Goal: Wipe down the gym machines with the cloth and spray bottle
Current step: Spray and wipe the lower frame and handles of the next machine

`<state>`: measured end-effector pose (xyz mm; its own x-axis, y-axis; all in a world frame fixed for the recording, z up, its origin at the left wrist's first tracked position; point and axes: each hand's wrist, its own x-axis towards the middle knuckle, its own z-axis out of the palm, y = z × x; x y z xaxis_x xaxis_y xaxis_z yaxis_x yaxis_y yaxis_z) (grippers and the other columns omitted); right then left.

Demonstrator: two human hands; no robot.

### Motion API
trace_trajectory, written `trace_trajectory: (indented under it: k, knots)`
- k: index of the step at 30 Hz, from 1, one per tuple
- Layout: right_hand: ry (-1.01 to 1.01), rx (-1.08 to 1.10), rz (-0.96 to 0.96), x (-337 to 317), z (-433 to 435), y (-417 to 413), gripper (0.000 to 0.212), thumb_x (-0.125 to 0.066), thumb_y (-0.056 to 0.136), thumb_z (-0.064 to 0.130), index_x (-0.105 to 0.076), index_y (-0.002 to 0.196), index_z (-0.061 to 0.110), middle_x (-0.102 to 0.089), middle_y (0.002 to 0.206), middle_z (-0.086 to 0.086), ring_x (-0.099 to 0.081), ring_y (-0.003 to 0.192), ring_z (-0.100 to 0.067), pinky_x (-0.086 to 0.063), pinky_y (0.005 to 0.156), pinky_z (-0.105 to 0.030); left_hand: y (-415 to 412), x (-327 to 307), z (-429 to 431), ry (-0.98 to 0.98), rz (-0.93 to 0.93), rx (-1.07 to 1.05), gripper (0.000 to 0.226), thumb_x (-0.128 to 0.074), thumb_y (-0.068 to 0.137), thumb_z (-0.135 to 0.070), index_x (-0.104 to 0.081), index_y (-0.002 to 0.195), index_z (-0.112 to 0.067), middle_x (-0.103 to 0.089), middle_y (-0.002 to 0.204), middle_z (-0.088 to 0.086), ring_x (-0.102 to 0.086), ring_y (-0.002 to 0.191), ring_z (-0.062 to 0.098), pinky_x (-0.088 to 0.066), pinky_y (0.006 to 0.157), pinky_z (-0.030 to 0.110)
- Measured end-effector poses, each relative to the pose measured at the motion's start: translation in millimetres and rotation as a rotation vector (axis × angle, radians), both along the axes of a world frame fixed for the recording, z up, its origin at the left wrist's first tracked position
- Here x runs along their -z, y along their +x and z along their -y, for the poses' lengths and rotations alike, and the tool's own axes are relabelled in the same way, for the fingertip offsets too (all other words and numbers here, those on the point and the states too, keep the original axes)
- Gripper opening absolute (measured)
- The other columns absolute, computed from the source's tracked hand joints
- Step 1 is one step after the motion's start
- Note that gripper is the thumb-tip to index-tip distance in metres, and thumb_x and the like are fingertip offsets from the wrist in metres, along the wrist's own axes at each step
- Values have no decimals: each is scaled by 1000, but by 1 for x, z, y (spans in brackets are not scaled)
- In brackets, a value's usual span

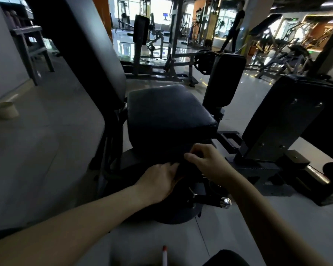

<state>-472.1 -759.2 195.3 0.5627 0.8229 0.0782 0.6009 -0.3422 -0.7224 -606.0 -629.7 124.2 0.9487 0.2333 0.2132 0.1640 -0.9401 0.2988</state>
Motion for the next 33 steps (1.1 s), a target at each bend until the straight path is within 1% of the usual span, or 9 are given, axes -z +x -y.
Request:
trace_trajectory:
  k: [4,8,14,17,22,26,27,29,33]
  knots:
    - [-185,-56,-61,21,2,7,50,-60,77,70,-68,104,29,-74,94,5,-71,85,-10,-60,82,-41,-12,2,-1,9,109,32,36,-45,100,-21,-56,134,-16,-63,116,3,-60,107,21,-50,96,35]
    - [-180,-124,70,22,-4,3,20,-68,90,42,-67,106,31,-72,96,11,-69,86,-5,-60,81,-34,-35,12,-7,177,205,6,42,-37,98,-22,-61,129,-8,-67,114,9,-67,98,26,-58,85,38]
    - [-153,-241,535,28,-25,-40,27,-61,91,38,-64,117,30,-67,109,8,-63,99,-18,-53,81,-35,-70,21,-23,262,192,-65,37,-60,95,-12,-64,130,-4,-67,121,14,-67,106,28,-56,93,36]
    - [-96,-196,637,38,-32,-55,19,-58,93,34,-65,109,27,-66,106,7,-63,96,-19,-51,77,-34,-81,9,-18,238,195,-95,37,-49,94,-16,-71,124,-9,-71,119,9,-68,103,24,-57,90,32]
    - [260,-244,335,48,-3,-66,8,-62,92,29,-69,90,26,-64,83,12,-61,74,-6,-48,64,-21,-89,-35,-21,-125,207,-388,42,-52,89,2,-76,116,-20,-74,115,-1,-66,106,15,-51,93,23]
    - [-34,-235,-46,106,-3,-76,8,-62,94,29,-65,87,26,-62,66,3,-57,53,-8,-46,49,-31,-92,-62,-52,-430,120,-503,50,-46,87,7,-75,94,-34,-70,96,-11,-66,101,14,-53,83,25]
    - [-136,-215,-84,122,-10,-76,8,-64,93,31,-64,100,28,-64,75,5,-59,60,-6,-50,54,-32,-92,-64,-59,-458,130,-514,52,-46,87,6,-74,89,-37,-70,94,-12,-67,99,14,-55,85,28]
    - [-112,-171,-282,143,-27,-81,46,-71,87,30,-50,128,32,-65,104,7,-65,87,-10,-56,69,-32,-92,-66,-69,-511,157,-521,51,-45,89,6,-76,92,-35,-71,96,-10,-66,100,12,-55,89,30]
    - [249,23,-878,145,-63,-103,55,-71,86,2,-49,133,22,-65,121,-4,-66,106,-20,-57,74,-27,-93,-66,-87,-554,201,-495,34,-51,95,3,-72,111,-19,-69,109,-5,-62,104,6,-49,93,21]
